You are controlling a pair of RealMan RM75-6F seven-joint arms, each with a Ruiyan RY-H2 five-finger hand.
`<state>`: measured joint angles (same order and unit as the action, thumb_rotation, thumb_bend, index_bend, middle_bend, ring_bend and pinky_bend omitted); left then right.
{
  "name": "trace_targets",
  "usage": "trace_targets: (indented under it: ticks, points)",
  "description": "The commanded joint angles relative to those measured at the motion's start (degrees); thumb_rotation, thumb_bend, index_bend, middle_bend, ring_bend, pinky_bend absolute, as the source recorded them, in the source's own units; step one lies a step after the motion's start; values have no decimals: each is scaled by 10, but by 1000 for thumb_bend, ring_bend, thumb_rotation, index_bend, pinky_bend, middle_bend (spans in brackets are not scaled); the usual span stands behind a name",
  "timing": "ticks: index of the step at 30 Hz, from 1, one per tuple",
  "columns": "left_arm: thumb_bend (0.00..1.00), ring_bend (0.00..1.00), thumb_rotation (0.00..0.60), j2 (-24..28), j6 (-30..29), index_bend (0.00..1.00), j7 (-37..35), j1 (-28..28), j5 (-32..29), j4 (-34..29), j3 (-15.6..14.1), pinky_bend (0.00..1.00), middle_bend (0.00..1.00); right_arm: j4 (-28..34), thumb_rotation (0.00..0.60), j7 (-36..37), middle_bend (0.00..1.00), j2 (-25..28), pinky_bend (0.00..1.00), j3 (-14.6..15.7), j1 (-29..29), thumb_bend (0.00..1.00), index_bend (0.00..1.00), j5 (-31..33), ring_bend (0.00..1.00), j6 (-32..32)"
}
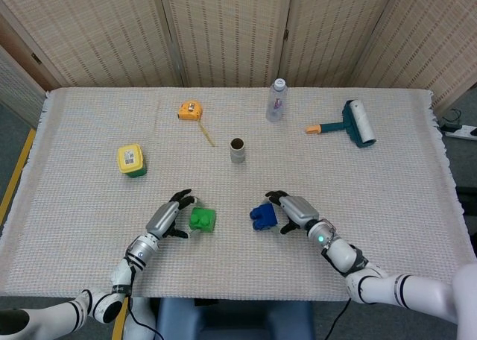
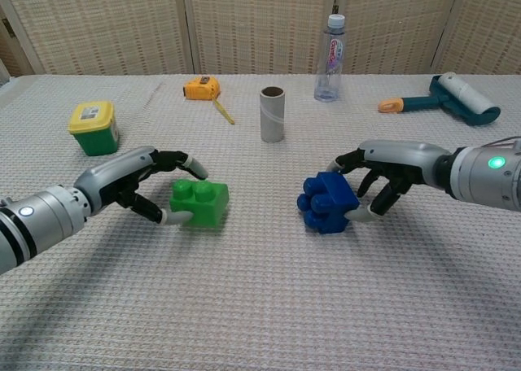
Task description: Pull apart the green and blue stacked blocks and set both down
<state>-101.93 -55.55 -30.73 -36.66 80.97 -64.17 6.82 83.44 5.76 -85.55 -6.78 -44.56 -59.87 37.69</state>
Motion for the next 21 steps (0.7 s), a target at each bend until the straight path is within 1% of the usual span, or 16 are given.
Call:
trace_targets:
  ticks: [1,3,6,10,13,17,20,21]
  points:
    - [433,0,600,1,2,27,5,-2,-6,-3,6,0,0,20,600,-9,0,20,98,1,-2,397,1,-6,0,-5]
    - [433,0,600,0,0,1,7,-3,-11,-5,12,0,0,39,600,-20,0,37,69,4,-3,398,0,-14,0,-3]
    - [433,0,600,2,1,0,13,-5,-14,-9,17,0,0,75,600,-28,0,63,50,3,2,395,0,-24,0,9]
    - [432,0,600,10,1,0,28,-7,-13,-20,16,0,0,124,600,-26,0,102,33,0,9,394,0,-32,0,20]
    - [432,0,600,26,-4,0,40,-6,-6,-43,12,0,0,164,600,-19,0,135,20,-5,19,394,0,-50,0,37]
    - [433,0,600,74,-14,0,67,-2,14,-98,-1,0,0,202,600,-19,0,175,2,-3,42,393,0,-98,0,80]
    - [436,0,600,116,-42,0,120,16,16,-143,-6,0,0,200,600,-62,0,187,0,15,71,393,0,-152,0,143]
    - [437,0,600,128,-63,0,151,27,12,-158,-5,0,0,191,600,-93,0,182,0,25,87,393,0,-172,0,179]
